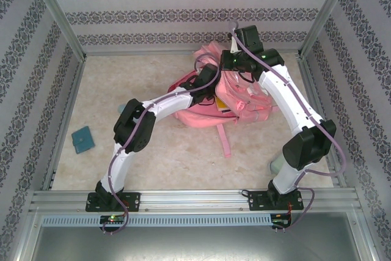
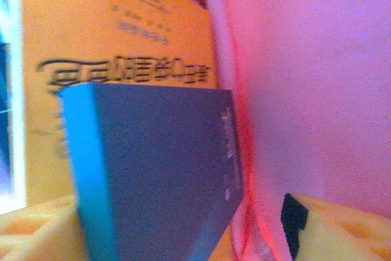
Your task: Pack books, pencil case, and school supplies into a backpack
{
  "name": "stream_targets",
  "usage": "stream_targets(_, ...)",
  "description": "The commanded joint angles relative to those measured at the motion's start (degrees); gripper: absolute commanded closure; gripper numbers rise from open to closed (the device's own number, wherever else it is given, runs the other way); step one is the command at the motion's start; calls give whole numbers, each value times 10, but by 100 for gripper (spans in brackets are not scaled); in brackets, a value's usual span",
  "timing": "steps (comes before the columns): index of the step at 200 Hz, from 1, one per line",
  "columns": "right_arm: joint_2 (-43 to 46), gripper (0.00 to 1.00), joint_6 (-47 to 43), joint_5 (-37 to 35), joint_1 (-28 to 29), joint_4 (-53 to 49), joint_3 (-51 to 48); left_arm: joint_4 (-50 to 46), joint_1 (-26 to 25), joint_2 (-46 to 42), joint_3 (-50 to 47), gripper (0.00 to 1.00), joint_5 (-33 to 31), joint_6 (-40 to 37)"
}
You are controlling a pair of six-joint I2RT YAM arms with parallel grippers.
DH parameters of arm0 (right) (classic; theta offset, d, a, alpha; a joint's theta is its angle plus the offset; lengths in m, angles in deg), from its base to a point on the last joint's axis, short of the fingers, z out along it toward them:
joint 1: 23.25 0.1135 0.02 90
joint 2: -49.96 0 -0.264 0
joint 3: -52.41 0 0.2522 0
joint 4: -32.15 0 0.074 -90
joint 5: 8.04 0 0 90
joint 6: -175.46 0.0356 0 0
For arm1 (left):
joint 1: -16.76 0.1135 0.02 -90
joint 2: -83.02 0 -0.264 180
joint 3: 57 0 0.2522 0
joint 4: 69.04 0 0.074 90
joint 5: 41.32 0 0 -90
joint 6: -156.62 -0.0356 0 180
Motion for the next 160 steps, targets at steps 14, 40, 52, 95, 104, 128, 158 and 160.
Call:
stream_targets(14,42,100,13,25,8,72,0,-177,-15,-26,47,13,-58,-58)
stream_targets(40,44,100,9,17,7,74,-9,-236,-15,-46,41,11,-91,-64)
stream_targets(52,46,100,7,13,6,76,-18,-244,-14,-64,24,11,-99,-69)
stream_targets(95,60,100,10,4,5,101,-72,-254,0,-151,-54,12,-115,-88)
stream_targets(104,62,100,11,4,5,105,-82,-245,6,-172,-83,12,-111,-86)
stream_targets(128,67,100,13,2,5,115,-108,-210,26,-239,-178,12,-104,-78)
stream_targets(158,68,100,18,8,5,127,-140,-219,54,-311,-259,12,-107,-76)
stream_targets(160,68,100,18,9,6,127,-142,-220,55,-318,-262,12,-109,-76)
